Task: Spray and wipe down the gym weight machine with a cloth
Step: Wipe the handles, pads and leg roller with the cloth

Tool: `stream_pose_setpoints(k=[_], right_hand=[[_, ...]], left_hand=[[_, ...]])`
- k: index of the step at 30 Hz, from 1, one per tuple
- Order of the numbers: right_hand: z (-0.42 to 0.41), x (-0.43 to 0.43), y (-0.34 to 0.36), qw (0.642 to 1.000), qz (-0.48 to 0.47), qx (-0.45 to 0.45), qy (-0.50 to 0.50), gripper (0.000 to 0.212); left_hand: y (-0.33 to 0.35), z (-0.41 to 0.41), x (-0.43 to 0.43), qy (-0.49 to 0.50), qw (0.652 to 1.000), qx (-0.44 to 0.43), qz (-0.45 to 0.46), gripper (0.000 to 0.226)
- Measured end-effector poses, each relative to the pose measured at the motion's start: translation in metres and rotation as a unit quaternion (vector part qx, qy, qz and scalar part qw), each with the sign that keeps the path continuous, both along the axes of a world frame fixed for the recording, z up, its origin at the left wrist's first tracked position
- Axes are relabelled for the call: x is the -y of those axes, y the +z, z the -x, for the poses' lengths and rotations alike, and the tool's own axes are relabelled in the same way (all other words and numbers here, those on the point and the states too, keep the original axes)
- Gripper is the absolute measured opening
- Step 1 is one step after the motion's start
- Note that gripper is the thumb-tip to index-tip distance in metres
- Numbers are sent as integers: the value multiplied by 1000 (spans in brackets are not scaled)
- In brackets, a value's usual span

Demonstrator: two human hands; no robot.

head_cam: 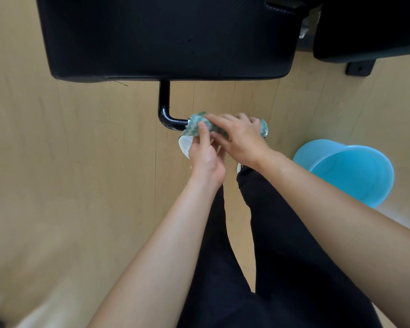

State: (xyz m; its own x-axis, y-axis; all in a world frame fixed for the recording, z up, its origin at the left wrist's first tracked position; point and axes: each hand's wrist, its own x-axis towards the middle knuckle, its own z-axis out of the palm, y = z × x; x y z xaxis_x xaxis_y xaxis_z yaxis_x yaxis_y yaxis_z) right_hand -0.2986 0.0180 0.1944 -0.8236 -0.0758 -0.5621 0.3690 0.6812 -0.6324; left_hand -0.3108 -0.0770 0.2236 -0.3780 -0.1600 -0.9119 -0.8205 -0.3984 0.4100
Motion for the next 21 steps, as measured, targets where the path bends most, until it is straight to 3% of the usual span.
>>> stream_pose_setpoints(k=[4, 9, 15, 21], right_hand=[[-26, -34, -9, 997, -3, 63, -53, 45], [-35, -51, -17, 987, 62, 89, -115, 42], [-9, -20, -8, 998, 35, 28, -44, 41], [28, 25, 9, 998, 63, 6, 18, 44]], left_hand=[[-7, -12, -29, -36, 997, 52, -49, 31], [-14, -24, -45, -60, 990, 86, -90, 35], [-7, 0, -4, -3, 999, 18, -41, 19], [7, 18, 34, 24, 999, -27, 38, 17]])
